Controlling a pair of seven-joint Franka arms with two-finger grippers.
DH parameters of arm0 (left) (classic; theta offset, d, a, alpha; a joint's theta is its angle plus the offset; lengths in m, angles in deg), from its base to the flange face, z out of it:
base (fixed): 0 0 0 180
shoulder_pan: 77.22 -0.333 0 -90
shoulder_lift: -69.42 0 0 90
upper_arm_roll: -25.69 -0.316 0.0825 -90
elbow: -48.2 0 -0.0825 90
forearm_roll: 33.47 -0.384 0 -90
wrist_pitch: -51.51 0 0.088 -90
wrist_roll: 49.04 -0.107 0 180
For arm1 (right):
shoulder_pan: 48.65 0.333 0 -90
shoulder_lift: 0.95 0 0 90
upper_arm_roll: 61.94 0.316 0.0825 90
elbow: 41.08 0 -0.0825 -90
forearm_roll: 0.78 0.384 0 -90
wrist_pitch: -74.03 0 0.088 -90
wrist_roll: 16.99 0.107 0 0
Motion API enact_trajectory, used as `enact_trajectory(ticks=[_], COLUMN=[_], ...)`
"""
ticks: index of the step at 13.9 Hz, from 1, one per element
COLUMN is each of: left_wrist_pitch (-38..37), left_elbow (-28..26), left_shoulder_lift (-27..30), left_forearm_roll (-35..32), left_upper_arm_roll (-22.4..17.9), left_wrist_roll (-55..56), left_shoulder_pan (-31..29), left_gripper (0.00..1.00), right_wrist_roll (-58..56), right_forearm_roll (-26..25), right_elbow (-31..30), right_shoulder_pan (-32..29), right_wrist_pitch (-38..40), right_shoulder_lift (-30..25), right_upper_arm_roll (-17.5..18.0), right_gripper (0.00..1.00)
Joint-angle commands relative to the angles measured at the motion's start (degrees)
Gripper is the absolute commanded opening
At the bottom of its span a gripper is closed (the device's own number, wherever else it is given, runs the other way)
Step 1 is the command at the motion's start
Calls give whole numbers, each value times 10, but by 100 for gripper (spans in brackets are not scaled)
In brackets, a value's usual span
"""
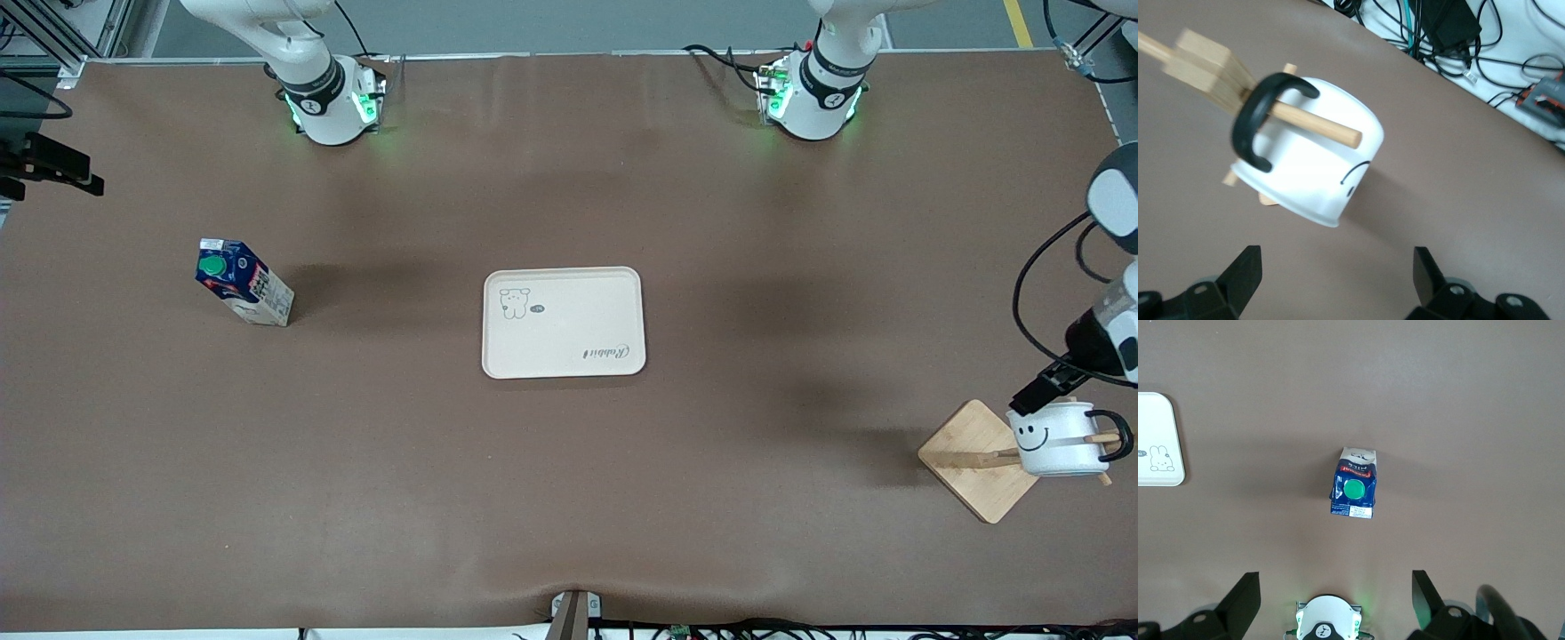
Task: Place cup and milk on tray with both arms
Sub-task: 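Grasp the white mug rim with the left gripper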
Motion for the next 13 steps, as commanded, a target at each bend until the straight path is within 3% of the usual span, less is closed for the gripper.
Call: enact_trajectory(ticks=[1,6,7,11,13], left_wrist_pitch=[78,197,213,282,285], left_elbow=[-50,-111,-121,-163,-165], left_shoulder_lift=[9,14,13,10,9], left_forearm_roll=[-13,-14,-14,-16,-64], left_upper_arm_roll=[0,-2,-2,-5,-5], left_wrist_roll=[51,105,111,111,112], left_shoulder_pan=[0,-4,-4,-5,-13], left_gripper=[100,99,90,79,69], right_wrist_roll=[4,5,5,7,7], right_forearm_roll=[-9,-10,-12,-12,-11], right_elbow=[10,10,9,9,10], right_shoulder_pan=[-9,-7,-8,-8,-7], right_wrist_pitch=[15,19,19,28,44], right_shoulder_lift=[0,-1,-1,-2,-2], right_upper_arm_roll=[4,4,4,4,4], right_gripper=[100,100,100,100,100])
